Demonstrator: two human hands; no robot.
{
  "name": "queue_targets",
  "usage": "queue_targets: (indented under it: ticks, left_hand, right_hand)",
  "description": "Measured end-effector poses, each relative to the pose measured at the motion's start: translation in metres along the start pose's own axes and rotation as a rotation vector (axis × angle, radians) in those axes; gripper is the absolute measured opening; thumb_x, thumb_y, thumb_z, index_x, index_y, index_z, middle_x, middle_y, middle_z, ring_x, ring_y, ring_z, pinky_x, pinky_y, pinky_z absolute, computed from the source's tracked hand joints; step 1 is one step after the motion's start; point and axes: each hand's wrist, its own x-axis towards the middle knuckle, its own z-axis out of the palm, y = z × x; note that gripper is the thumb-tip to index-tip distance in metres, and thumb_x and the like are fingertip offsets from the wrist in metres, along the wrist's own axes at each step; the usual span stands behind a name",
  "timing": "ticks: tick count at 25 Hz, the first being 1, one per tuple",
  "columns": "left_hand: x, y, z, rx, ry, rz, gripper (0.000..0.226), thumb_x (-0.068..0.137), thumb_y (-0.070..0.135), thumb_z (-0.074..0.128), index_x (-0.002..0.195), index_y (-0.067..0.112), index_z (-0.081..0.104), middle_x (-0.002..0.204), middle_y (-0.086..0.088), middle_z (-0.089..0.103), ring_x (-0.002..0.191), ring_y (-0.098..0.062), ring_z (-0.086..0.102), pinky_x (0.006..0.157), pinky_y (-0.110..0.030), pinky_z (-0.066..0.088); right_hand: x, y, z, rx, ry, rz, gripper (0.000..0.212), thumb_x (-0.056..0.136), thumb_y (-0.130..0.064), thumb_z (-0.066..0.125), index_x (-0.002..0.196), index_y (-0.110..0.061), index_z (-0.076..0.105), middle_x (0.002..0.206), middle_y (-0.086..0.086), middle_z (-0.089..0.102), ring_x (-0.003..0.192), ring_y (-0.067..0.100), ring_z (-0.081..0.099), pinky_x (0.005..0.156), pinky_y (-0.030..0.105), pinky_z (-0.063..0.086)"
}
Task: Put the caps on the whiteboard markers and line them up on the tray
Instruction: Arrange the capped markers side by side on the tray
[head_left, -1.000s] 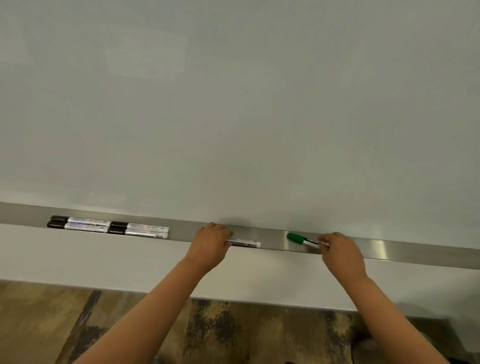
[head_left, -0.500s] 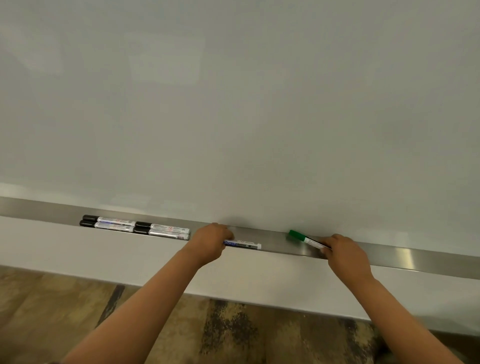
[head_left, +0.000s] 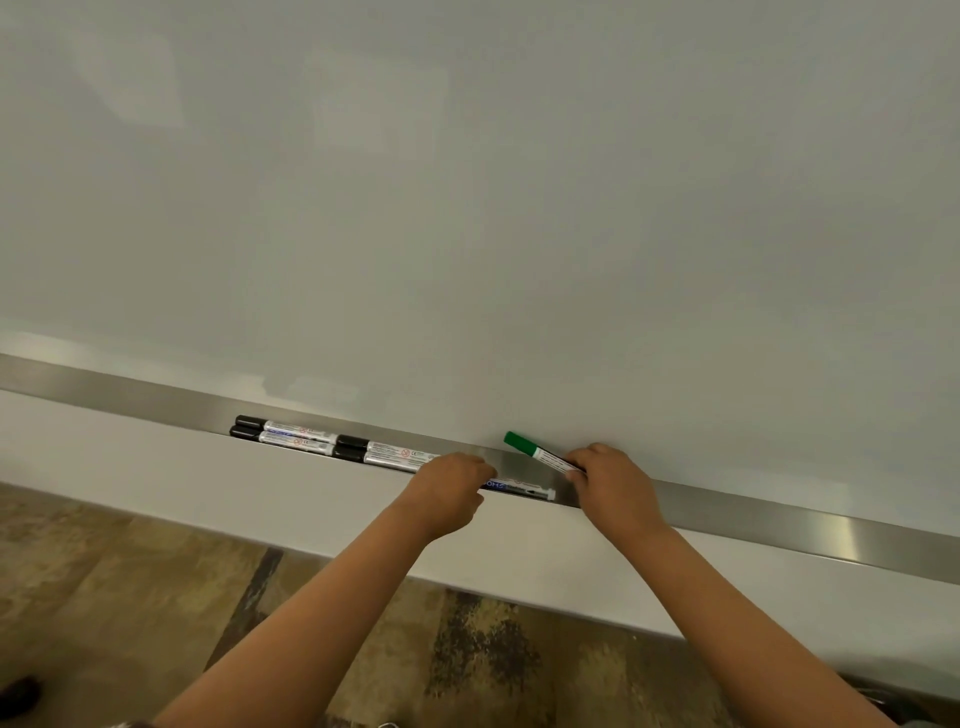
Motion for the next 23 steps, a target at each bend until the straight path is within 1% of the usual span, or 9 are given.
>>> queue_targets:
  ticks: [2, 4, 5, 7, 9, 12, 15, 20, 23]
  left_hand:
    - [-0.006, -0.005, -0.002, -0.110, 0.058, 0.023, 0.043, 0.090, 0.017, 0.051, 0.132, 0.017, 0.047, 0.139, -0.003, 0.050, 0.125, -0.024, 0.046, 0.105, -0.036, 0.039]
    - [-0.014, -0.018, -0.010, -0.264, 0.184, 0.015, 0.040, 0.089, 0.015, 0.052, 0.129, 0.017, 0.051, 0.136, -0.003, 0.053, 0.122, -0.023, 0.049, 0.104, -0.032, 0.039]
    - [-0.018, -0.029, -0.016, -0.318, 0.267, -0.023, 0.038, 0.089, 0.012, 0.051, 0.127, 0.016, 0.054, 0.133, -0.003, 0.056, 0.121, -0.022, 0.050, 0.103, -0.031, 0.039]
    - [-0.027, -0.057, -0.026, -0.358, 0.408, -0.167, 0.035, 0.089, 0.007, 0.051, 0.123, 0.013, 0.057, 0.129, -0.007, 0.059, 0.119, -0.024, 0.052, 0.102, -0.033, 0.040]
    - [-0.037, -0.082, -0.032, -0.360, 0.463, -0.305, 0.035, 0.088, 0.004, 0.049, 0.121, 0.010, 0.058, 0.127, -0.011, 0.060, 0.116, -0.028, 0.055, 0.100, -0.036, 0.043]
    - [-0.050, -0.103, -0.031, -0.364, 0.466, -0.416, 0.034, 0.088, 0.003, 0.049, 0.120, 0.007, 0.058, 0.126, -0.013, 0.060, 0.115, -0.030, 0.054, 0.097, -0.039, 0.045]
    - [-0.060, -0.113, -0.026, -0.338, 0.429, -0.454, 0.036, 0.088, 0.006, 0.051, 0.124, 0.008, 0.055, 0.128, -0.012, 0.058, 0.119, -0.028, 0.051, 0.099, -0.040, 0.044]
    - [-0.063, -0.113, -0.022, -0.270, 0.382, -0.383, 0.039, 0.087, 0.009, 0.051, 0.126, 0.008, 0.052, 0.131, -0.009, 0.056, 0.124, -0.025, 0.046, 0.102, -0.037, 0.040]
    - [-0.059, -0.108, -0.021, -0.219, 0.345, -0.317, 0.041, 0.089, 0.014, 0.051, 0.129, 0.010, 0.049, 0.137, -0.008, 0.052, 0.130, -0.023, 0.040, 0.109, -0.038, 0.034]
  right_hand:
    - [0.004, -0.008, 0.005, -0.006, -0.023, -0.009, 0.024, 0.094, -0.021, 0.046, 0.111, -0.020, 0.062, 0.103, 0.005, 0.061, 0.098, 0.024, 0.055, 0.072, 0.036, 0.049]
    - [0.009, -0.014, 0.008, -0.020, -0.041, -0.031, 0.024, 0.093, -0.020, 0.045, 0.111, -0.020, 0.062, 0.102, 0.005, 0.060, 0.098, 0.023, 0.054, 0.071, 0.036, 0.048]
    - [0.011, -0.017, 0.011, -0.031, -0.051, -0.046, 0.025, 0.093, -0.019, 0.045, 0.111, -0.020, 0.062, 0.103, 0.005, 0.060, 0.099, 0.023, 0.054, 0.071, 0.036, 0.048]
    - [0.015, -0.023, 0.017, -0.061, -0.071, -0.084, 0.026, 0.093, -0.017, 0.045, 0.113, -0.020, 0.062, 0.104, 0.006, 0.061, 0.101, 0.024, 0.053, 0.072, 0.036, 0.048]
    - [0.017, -0.027, 0.024, -0.095, -0.101, -0.108, 0.027, 0.093, -0.015, 0.044, 0.113, -0.019, 0.062, 0.106, 0.008, 0.061, 0.101, 0.025, 0.053, 0.071, 0.036, 0.048]
    - [0.022, -0.030, 0.030, -0.137, -0.142, -0.115, 0.026, 0.093, -0.016, 0.044, 0.111, -0.018, 0.062, 0.105, 0.008, 0.061, 0.099, 0.024, 0.054, 0.066, 0.032, 0.044]
    - [0.026, -0.035, 0.033, -0.178, -0.174, -0.137, 0.024, 0.092, -0.017, 0.046, 0.110, -0.018, 0.063, 0.104, 0.009, 0.060, 0.096, 0.024, 0.054, 0.062, 0.030, 0.040]
    - [0.026, -0.044, 0.033, -0.206, -0.191, -0.163, 0.032, 0.086, -0.009, 0.046, 0.111, -0.022, 0.061, 0.102, 0.008, 0.058, 0.098, 0.025, 0.053, 0.061, 0.029, 0.035]
    - [0.024, -0.046, 0.033, -0.200, -0.189, -0.139, 0.032, 0.086, -0.009, 0.046, 0.111, -0.022, 0.060, 0.104, 0.008, 0.058, 0.099, 0.025, 0.053, 0.063, 0.030, 0.038]
